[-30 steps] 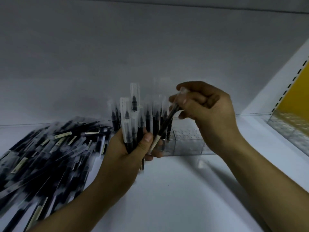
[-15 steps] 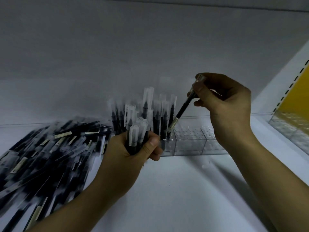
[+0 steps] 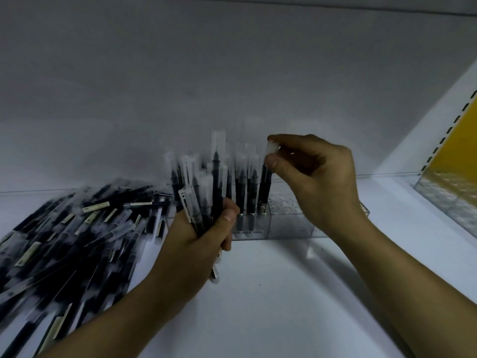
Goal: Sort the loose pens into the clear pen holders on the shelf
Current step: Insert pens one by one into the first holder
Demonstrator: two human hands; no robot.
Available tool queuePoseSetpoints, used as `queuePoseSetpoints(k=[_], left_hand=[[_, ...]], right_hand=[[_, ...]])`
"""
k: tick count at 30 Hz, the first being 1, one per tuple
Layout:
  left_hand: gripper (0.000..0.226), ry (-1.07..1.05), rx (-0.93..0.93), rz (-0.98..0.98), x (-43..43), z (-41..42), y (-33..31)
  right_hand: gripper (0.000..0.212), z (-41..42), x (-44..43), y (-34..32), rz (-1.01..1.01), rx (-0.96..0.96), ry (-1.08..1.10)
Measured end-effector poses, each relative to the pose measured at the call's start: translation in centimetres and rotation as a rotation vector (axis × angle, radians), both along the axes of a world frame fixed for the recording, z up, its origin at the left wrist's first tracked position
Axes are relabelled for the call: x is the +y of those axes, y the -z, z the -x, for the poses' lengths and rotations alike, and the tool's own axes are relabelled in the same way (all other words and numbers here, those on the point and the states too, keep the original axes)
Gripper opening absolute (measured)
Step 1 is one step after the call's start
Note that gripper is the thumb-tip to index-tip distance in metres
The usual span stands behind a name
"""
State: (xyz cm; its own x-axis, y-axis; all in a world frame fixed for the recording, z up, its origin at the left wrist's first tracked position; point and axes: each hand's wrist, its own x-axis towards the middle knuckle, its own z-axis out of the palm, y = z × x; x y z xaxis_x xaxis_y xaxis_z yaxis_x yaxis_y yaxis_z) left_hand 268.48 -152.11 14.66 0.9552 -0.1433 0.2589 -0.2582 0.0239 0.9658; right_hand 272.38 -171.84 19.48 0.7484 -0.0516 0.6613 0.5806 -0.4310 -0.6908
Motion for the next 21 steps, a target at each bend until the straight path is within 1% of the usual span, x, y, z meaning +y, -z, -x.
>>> queuePoseSetpoints(k=[4,5,9,11,13,16,18,21], left_hand=[[0.011,0.073,0.001,-0.002,0.0,0.1,0.0],[0.009,0.094,-0.014,0.004,0.0,0.2,-0.1],[0.023,0.109,-0.063,-0.052,-0.3,0.4,-0.3],[0.022,0.107,-0.073,-0.080,-0.4,0.5,-0.4],[0.021,0.111,-0.074,-0.059,-0.5,0.6,-0.8],[0.020,0.124,-0.052,-0.027,-0.7,0.8,-1.0],[0.015,0.152,-0.049,-0.037,-0.6,0.9,-0.8],[0.015,0.179,-0.040,-0.062,-0.7,1.0,-0.9]], right_hand=[[0.034,0.2,0.2,0.1,0.132,-0.015,0.036],[0.034,0.3,0.2,0.1,0.156,-0.011,0.041],[0.033,0.5,0.1,-0.1,0.204,-0.013,0.063],[0.031,0.5,0.1,-0.2,0.225,-0.047,0.107],[0.028,0.7,0.1,-0.2,0.202,-0.092,0.125],[0.023,1.1,0.2,-0.5,0.121,-0.108,0.028],[0.025,1.3,0.3,-0.5,0.088,-0.063,-0.081],[0.028,1.3,0.7,-0.4,0.010,0.015,-0.243]])
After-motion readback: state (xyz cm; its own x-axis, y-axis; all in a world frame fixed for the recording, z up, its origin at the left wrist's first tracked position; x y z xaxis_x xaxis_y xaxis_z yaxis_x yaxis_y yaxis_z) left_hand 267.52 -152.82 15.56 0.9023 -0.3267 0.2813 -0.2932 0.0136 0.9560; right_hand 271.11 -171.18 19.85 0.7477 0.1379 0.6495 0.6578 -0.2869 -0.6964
